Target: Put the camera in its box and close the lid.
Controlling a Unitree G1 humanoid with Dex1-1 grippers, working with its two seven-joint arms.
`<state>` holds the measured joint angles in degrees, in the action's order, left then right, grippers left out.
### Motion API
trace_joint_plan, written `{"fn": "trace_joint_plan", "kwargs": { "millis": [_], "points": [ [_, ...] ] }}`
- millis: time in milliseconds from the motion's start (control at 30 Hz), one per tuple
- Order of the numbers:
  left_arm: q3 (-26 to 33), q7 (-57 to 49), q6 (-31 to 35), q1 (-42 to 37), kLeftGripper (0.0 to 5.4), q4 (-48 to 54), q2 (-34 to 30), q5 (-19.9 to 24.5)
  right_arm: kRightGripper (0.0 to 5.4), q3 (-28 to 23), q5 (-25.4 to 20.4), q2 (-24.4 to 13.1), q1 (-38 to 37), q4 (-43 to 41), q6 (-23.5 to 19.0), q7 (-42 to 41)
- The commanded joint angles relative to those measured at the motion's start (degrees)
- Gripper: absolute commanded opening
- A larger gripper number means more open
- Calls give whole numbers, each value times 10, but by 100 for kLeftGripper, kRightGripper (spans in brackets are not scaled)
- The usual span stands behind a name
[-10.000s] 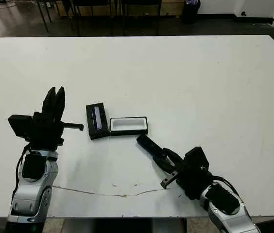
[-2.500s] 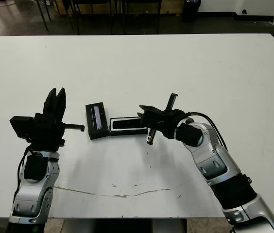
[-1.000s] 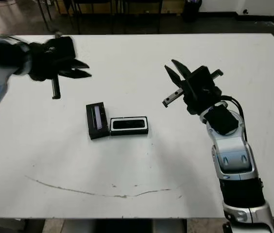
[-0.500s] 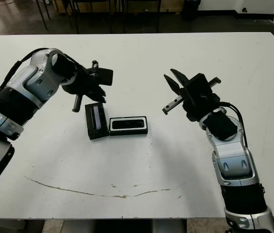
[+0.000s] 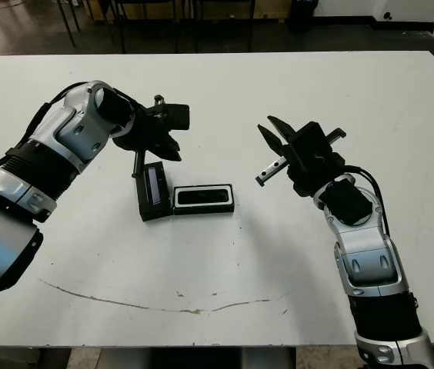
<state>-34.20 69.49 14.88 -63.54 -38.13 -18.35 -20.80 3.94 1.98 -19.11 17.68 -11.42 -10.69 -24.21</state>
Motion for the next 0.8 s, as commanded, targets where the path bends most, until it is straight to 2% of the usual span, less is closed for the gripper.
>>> {"fn": "trace_joint_plan", "kwargs": {
  "millis": [33, 167, 500, 800],
  "points": [
    [-11, 15, 0, -4, 0, -10, 1, -14, 1, 3, -2, -8, -10, 3, -5, -6],
    [-14, 14, -8, 5, 0, -11, 3, -16, 1, 4, -2, -5, -11, -2, -15, -4],
    [-27, 12, -54, 20, 0, 11, -1, -38, 1, 4, 1, -7, -10, 3, -6, -3],
    [-31, 9, -81, 32, 0, -11, 8, -42, 1, 1, -5, -9, -13, 2, 2, -10]
  ]
}}
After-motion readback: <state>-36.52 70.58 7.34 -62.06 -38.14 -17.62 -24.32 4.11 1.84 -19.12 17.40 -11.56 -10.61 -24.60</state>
